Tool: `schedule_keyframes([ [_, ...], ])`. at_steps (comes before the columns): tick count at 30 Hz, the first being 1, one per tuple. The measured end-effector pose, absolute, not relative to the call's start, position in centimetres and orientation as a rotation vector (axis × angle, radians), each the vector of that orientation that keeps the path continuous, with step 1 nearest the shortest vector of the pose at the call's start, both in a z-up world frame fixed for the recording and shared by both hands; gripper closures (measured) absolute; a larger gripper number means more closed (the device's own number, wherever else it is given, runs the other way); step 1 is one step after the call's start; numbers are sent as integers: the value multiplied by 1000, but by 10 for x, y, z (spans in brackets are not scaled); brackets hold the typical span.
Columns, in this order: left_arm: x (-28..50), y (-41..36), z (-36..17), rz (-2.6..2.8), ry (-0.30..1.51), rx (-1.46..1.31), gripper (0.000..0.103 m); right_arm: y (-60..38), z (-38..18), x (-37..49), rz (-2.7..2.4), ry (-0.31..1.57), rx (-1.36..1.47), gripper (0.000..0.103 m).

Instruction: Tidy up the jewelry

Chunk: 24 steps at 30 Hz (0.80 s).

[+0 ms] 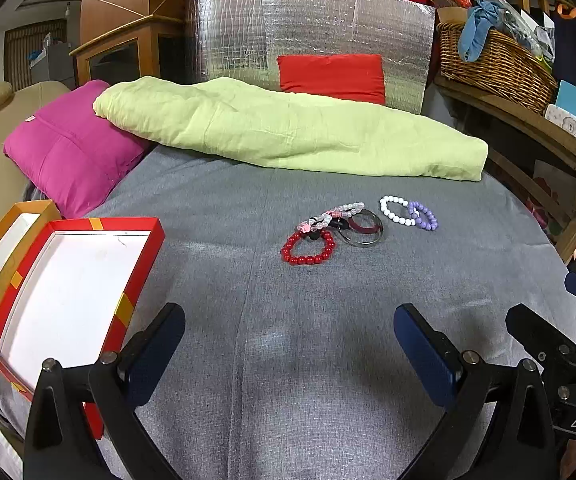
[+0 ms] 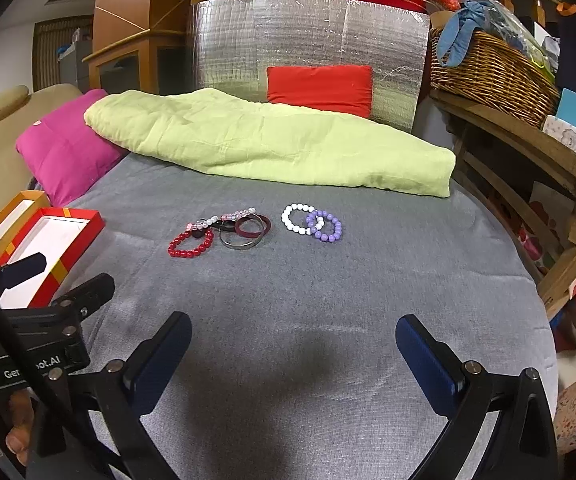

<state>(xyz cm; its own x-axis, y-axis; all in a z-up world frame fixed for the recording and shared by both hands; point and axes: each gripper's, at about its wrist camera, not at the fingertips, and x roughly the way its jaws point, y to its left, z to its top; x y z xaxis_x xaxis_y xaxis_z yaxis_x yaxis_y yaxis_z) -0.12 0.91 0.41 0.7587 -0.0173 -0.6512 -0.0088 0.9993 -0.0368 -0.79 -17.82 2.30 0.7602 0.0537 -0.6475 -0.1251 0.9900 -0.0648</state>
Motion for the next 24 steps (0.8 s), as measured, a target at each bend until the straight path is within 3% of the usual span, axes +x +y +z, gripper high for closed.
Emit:
schedule_keyframes([
  [24, 22, 18, -19, 17, 741, -55, 0, -201, -5, 25, 92, 815, -34, 0],
])
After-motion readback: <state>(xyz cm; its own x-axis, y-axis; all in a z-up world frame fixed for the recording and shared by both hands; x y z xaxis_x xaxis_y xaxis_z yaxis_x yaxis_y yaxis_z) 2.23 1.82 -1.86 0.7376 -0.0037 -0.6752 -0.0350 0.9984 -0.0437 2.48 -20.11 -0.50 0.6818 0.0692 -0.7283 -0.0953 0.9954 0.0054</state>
